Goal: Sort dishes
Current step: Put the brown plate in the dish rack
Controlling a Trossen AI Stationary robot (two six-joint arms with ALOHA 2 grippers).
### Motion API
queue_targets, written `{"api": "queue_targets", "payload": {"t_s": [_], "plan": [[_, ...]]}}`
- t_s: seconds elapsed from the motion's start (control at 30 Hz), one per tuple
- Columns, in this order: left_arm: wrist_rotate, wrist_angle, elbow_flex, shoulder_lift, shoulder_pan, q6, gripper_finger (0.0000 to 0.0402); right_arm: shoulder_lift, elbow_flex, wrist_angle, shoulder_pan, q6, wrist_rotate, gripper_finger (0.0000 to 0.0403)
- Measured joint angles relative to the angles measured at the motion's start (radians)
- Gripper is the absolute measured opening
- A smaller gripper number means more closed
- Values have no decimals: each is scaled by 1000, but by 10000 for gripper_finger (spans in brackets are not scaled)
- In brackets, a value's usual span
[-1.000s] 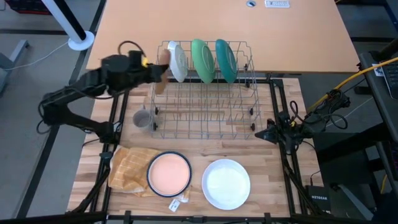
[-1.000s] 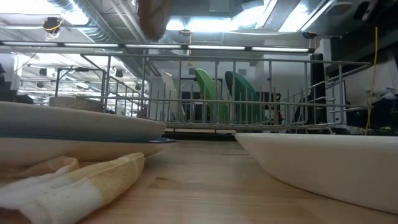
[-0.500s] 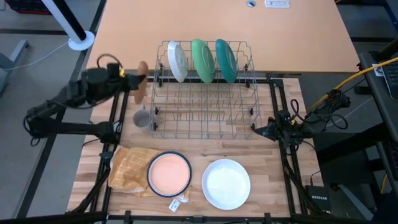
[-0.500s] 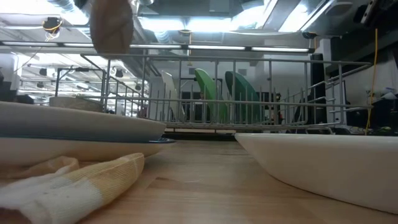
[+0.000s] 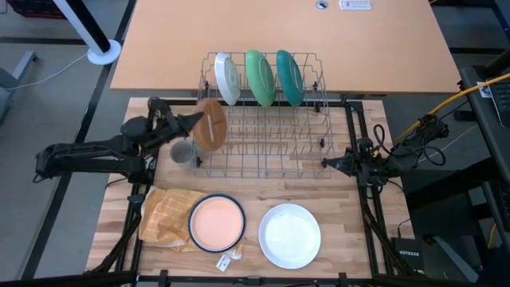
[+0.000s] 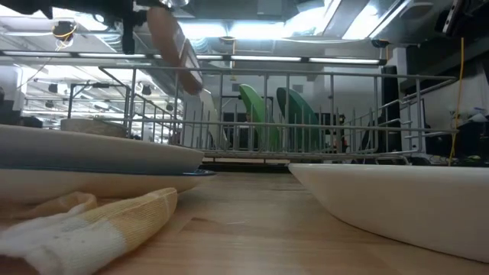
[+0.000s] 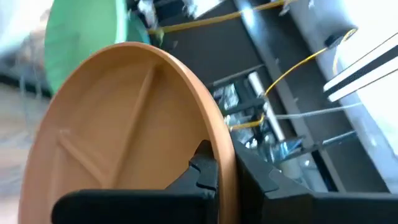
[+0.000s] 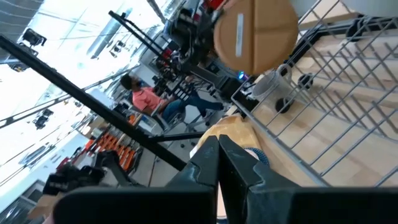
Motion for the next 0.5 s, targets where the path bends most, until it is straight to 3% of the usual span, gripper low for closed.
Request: {"api": "queue_targets", "payload": {"t_s": [0.5], "plan": [[-29, 3, -5, 149, -25, -40, 15, 0, 0, 0, 0, 0, 12, 7]]}}
